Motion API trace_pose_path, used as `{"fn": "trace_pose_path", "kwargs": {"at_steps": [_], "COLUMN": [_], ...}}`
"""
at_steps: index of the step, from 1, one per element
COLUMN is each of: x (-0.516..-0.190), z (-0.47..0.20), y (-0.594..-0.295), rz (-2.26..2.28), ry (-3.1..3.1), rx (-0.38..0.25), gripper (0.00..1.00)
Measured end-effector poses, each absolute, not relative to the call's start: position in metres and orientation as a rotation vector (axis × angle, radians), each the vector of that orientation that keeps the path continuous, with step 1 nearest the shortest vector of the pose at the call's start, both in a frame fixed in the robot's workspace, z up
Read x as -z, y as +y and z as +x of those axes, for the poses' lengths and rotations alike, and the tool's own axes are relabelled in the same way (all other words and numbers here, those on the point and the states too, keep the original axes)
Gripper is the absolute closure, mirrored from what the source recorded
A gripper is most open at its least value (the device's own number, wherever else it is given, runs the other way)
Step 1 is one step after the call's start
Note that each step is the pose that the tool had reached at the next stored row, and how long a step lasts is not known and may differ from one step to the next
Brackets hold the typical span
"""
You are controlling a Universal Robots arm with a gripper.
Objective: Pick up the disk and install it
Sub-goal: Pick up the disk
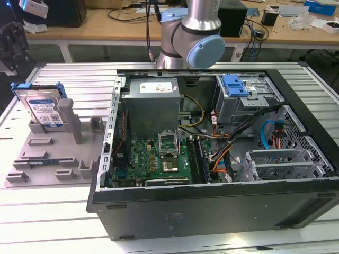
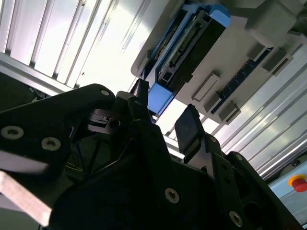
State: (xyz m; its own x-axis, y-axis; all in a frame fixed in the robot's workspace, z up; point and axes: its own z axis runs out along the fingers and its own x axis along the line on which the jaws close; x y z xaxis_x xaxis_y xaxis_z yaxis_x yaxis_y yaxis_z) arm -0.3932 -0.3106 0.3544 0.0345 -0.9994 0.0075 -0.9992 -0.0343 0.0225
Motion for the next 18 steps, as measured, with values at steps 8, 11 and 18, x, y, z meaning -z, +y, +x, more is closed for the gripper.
{"fn": "trace_pose_path", "kwargs": {"at_steps": [8, 11, 18], "x": [-0.3505, -0.3491, -0.3455], "z": [-0.3934, -0.3934, -0.3934], "y": [-0.3108, -0.3108, -0.3112], "rz": [2.241, 2.240, 2.241], "ry": [-2.165, -2.163, -2.156], "rx": [0.026, 0.031, 0.037], "gripper": [0.50, 0.50, 0.50]}}
